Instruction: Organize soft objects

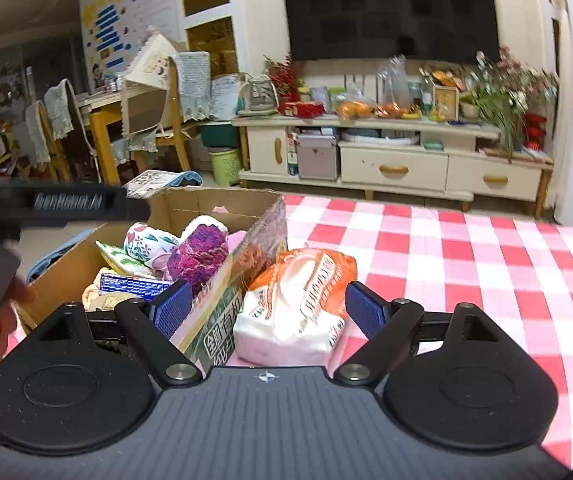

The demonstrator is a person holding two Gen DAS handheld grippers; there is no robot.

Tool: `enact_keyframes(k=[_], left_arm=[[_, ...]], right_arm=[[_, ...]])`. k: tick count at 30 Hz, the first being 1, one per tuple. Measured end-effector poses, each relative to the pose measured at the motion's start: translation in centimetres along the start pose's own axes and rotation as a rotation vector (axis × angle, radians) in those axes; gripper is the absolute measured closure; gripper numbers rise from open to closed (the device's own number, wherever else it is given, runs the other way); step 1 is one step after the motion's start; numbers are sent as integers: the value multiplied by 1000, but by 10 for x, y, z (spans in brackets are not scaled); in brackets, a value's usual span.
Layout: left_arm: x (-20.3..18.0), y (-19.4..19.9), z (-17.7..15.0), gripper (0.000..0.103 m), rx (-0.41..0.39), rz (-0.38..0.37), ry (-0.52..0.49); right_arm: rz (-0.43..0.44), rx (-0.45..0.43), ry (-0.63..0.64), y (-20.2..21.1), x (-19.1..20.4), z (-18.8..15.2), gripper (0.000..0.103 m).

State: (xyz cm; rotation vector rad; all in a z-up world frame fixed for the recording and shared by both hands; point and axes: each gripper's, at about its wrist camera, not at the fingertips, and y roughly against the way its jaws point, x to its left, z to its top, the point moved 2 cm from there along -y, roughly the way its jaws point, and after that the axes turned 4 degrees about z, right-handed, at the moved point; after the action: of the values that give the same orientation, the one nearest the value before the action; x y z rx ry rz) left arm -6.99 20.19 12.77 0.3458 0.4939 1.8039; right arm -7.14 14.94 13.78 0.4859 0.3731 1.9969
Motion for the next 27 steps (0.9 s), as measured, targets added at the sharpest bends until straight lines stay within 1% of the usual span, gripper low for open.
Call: enact_keyframes(k=[5,9,16,27], left_arm=[[-4,25,-16,1,22,8,-24],[-4,45,-24,1,23,8,-35],[0,76,-33,1,2,9,-39],[2,107,-43,1,-24,-15,-48]], right_arm=[[-20,6,-28,19,-1,-2,0],[-12,4,-48,34,0,-6,0],[-5,-6,-58,60,3,-10,0],[-3,-20,-33,86,11,-16,0]])
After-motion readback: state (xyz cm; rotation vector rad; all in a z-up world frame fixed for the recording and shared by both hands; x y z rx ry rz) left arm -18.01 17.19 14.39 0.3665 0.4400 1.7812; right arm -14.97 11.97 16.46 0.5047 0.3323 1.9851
